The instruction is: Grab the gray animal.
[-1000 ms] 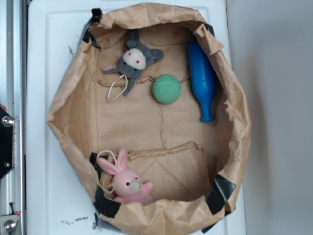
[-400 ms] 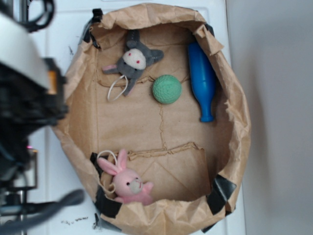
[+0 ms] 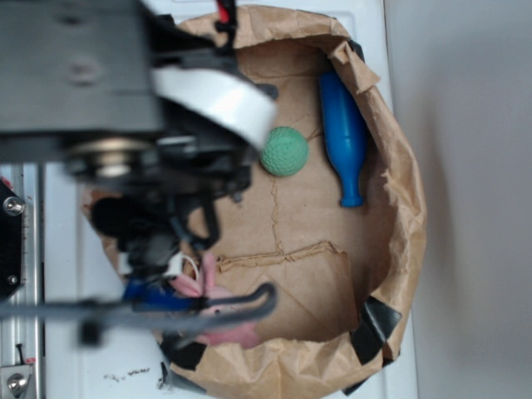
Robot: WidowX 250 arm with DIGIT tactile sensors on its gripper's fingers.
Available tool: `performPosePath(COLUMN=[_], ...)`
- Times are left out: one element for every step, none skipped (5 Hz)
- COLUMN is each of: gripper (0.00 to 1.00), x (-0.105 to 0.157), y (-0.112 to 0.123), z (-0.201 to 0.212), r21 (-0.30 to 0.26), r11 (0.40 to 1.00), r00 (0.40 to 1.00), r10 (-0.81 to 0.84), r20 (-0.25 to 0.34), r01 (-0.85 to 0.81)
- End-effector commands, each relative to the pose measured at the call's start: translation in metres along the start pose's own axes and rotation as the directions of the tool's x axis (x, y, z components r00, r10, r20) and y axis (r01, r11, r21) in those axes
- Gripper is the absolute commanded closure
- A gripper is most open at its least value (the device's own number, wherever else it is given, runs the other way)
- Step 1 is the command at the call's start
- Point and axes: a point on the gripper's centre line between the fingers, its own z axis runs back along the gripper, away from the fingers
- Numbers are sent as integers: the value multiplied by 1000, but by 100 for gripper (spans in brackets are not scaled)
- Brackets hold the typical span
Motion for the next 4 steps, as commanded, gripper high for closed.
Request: performPosePath(gripper=[0,0,0,0], x=[47,56,56,56], y=[31,39,39,39], z=[-5,-16,-16,-16], r21=[-26,3,3,3], r11=[996,994,994,994], r00=[996,994,994,994], r10=[84,106,106,106], r20=[31,1,1,1], r01=[-84,-106,-106,-106])
